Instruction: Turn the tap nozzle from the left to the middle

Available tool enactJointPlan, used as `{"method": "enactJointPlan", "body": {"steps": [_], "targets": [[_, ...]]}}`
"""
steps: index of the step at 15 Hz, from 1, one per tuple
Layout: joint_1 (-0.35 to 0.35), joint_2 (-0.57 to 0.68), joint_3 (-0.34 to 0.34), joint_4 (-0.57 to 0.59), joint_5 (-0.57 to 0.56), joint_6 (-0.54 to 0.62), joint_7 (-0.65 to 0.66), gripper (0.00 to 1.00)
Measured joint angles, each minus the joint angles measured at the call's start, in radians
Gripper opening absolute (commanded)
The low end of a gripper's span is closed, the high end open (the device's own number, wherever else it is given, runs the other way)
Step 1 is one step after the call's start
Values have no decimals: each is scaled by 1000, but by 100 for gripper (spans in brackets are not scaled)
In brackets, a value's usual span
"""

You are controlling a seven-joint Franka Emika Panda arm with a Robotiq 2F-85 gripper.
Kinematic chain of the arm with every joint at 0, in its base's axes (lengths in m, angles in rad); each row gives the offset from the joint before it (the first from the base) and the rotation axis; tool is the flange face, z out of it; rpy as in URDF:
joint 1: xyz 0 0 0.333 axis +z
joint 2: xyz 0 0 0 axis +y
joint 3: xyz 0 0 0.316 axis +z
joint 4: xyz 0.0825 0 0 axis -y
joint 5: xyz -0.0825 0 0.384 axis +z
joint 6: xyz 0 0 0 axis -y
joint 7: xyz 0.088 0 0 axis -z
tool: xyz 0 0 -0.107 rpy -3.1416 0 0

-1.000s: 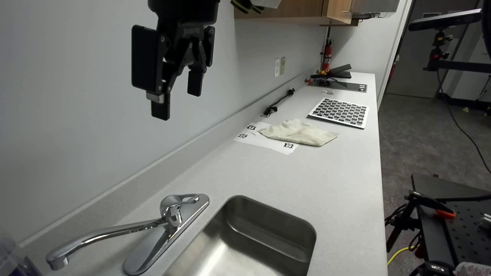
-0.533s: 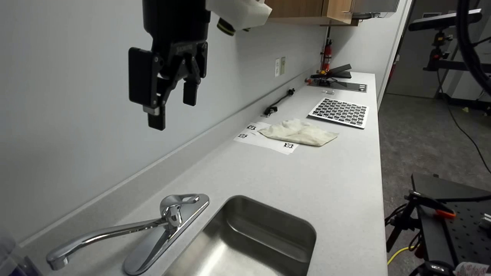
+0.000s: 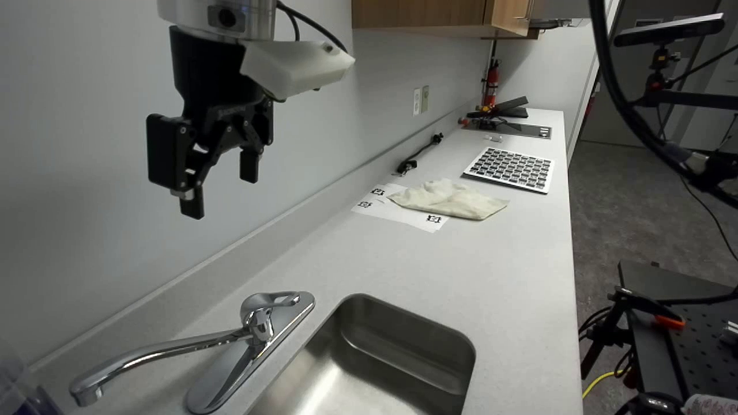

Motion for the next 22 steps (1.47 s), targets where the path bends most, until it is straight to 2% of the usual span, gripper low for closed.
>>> {"method": "enactJointPlan", "body": {"steps": [8, 14, 22], "targets": [[49, 216, -17, 227, 3, 0, -14, 100], [78, 334, -24, 350, 6, -2, -45, 100], [81, 355, -24, 367, 5, -5, -45, 100]]}}
